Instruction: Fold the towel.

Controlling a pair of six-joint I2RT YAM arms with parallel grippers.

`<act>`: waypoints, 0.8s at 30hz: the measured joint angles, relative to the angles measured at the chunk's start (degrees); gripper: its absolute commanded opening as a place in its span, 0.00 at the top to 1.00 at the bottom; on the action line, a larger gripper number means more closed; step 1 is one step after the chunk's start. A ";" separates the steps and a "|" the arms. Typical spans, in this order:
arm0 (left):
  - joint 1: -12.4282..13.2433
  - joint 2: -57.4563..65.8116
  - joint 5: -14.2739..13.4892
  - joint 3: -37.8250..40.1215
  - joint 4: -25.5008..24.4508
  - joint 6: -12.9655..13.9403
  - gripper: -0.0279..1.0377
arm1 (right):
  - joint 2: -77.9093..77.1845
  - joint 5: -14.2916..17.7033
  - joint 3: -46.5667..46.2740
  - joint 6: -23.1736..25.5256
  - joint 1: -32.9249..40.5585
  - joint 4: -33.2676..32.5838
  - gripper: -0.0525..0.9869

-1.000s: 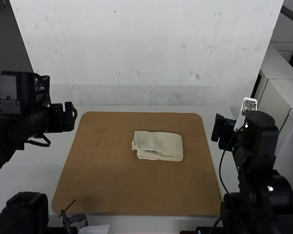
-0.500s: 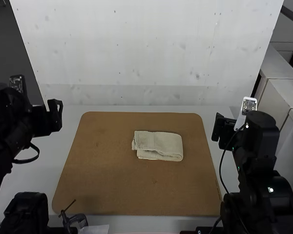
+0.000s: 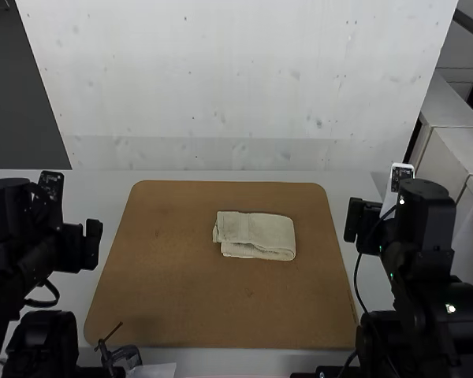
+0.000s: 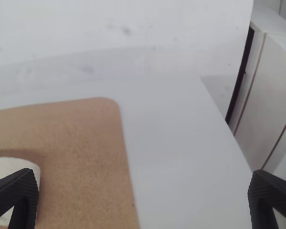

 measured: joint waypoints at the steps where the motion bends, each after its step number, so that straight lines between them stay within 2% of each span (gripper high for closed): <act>1: -0.02 0.00 0.02 0.00 -0.74 0.17 0.06 | 0.00 -0.02 -0.02 0.09 0.00 -1.33 0.03; 4: -0.02 0.00 0.68 0.00 -3.56 -0.79 0.06 | 0.02 -0.17 -0.02 0.39 0.00 -4.24 0.03; 8: 0.00 0.00 2.12 0.00 -4.20 -2.45 0.06 | 0.04 -0.17 0.00 0.81 -0.02 -6.93 0.03; 11: -0.02 0.00 2.64 0.00 -4.20 -3.08 0.06 | 0.04 -0.44 0.79 1.46 0.00 -11.32 0.03; 16: 0.00 0.00 3.13 0.00 -4.20 -3.52 0.05 | 0.02 -3.06 3.52 3.58 0.00 -18.82 0.03; 24: 0.11 0.00 3.48 0.00 -4.20 -3.98 0.05 | 0.04 -5.27 4.15 4.96 0.00 -20.83 0.03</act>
